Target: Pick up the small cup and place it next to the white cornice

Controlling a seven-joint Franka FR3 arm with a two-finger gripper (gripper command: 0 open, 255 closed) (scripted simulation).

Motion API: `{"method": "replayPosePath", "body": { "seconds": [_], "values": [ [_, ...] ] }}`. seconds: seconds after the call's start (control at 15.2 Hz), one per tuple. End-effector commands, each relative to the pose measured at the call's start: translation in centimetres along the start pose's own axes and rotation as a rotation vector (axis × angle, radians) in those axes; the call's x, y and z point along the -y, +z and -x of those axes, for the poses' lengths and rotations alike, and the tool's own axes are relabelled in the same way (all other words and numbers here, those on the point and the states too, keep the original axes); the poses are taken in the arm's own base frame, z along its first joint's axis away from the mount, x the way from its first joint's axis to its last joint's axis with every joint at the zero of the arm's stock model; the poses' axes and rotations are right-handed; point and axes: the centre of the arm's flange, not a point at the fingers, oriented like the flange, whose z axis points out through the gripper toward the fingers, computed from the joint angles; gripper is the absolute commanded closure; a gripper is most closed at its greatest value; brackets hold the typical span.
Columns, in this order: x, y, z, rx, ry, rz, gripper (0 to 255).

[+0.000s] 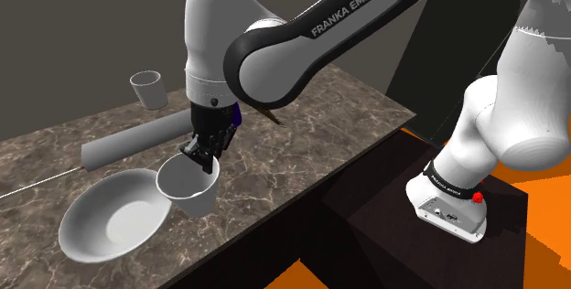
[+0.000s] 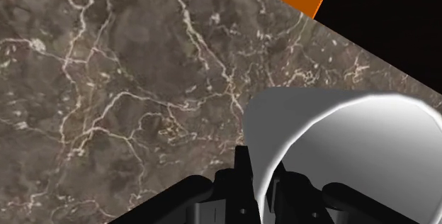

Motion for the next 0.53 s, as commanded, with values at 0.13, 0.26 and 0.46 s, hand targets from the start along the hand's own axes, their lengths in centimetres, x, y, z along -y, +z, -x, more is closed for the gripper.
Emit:
{"method": "replayPosePath", "body": {
  "seconds": [0.13, 0.26, 0.46],
  "values": [
    [0.02, 0.13, 0.03, 0.001, 0.0, 0.0, 255],
    [0.03, 0.11, 0.04, 0.001, 0.0, 0.0, 0],
    [0.03, 0.13, 0.03, 0.001, 0.0, 0.0, 0]
  ]
}}
